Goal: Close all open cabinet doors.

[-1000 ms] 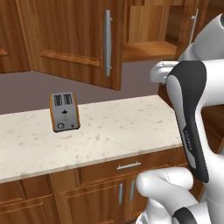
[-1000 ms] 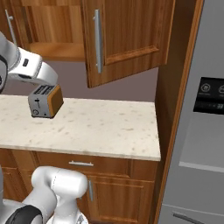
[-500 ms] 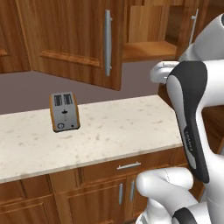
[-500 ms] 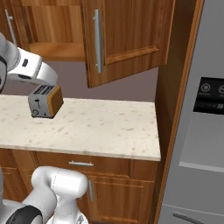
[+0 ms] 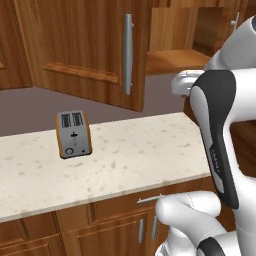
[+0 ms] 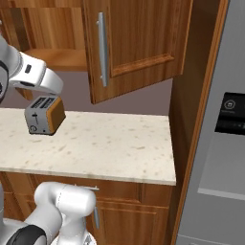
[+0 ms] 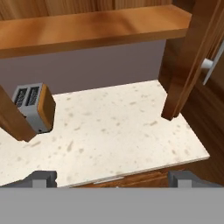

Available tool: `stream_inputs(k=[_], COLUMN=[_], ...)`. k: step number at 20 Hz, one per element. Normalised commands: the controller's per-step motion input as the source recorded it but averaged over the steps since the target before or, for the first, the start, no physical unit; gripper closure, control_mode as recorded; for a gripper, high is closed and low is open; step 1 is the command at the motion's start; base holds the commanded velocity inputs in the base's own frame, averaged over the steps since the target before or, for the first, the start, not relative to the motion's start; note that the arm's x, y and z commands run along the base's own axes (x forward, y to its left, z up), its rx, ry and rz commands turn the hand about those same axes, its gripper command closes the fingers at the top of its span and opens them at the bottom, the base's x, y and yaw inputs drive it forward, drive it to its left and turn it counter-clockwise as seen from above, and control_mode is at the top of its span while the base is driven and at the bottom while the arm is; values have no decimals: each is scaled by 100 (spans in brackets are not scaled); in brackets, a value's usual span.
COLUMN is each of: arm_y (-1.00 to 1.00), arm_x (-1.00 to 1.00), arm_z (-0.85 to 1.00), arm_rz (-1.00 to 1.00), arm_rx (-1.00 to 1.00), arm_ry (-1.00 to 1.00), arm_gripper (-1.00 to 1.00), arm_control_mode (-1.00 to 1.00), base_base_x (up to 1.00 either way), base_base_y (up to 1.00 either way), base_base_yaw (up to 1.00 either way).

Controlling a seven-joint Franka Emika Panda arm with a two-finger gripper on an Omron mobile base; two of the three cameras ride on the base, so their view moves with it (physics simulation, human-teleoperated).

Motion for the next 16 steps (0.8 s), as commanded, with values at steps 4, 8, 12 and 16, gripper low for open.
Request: stream_inputs(k=[4,8,12,16], arm_y=[0,2,23,15], arm_x=[0,0,-25,-22], arm_z=[0,0,5,11], arm_rz=[0,0,0,0], arm_rx=[0,0,0,0], arm_ry=[0,-2,-23,-27], arm_gripper=[-100,-100,-100,-100], arm_control_mode=[100,-100,-100,-100], base_base_x=[0,0,0,0], base_base_y=[0,0,0,0], base_base_yaw=[0,0,0,0])
